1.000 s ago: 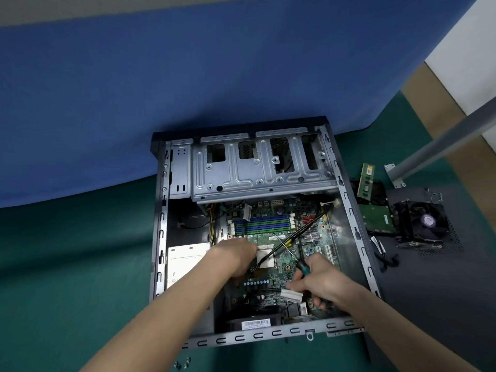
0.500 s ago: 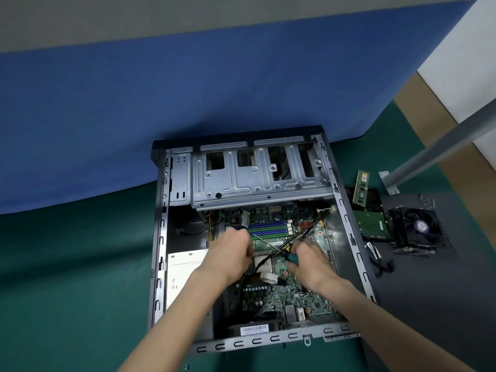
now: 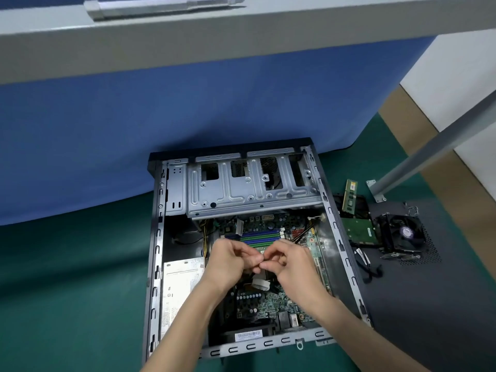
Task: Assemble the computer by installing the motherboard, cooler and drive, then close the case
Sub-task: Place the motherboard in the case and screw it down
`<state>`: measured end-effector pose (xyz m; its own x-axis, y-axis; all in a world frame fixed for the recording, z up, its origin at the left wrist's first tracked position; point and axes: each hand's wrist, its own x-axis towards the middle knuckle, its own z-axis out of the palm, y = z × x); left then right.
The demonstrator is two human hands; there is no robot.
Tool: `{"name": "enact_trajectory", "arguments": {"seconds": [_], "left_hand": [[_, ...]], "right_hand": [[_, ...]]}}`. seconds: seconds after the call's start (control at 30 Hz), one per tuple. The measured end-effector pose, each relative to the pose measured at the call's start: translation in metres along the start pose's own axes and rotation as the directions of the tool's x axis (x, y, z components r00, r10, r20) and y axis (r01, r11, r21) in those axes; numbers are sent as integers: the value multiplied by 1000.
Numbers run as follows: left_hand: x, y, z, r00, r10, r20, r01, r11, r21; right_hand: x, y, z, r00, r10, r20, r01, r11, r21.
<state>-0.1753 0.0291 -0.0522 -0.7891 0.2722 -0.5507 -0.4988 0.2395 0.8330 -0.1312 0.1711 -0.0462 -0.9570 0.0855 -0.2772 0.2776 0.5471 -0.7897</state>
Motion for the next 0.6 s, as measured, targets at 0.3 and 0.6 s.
{"name": "enact_trajectory", "arguments": {"seconds": [0.3,0.6], "left_hand": [[-2,-1,-9,987,-21,160,20,1000,6],[1,5,-15,943,3,332,-43,993,112]], "right_hand": [[-6,2,-3,1000,-24,0,23,976,214],[-7,7,-9,997,-13,73,-16,921,390]]}}
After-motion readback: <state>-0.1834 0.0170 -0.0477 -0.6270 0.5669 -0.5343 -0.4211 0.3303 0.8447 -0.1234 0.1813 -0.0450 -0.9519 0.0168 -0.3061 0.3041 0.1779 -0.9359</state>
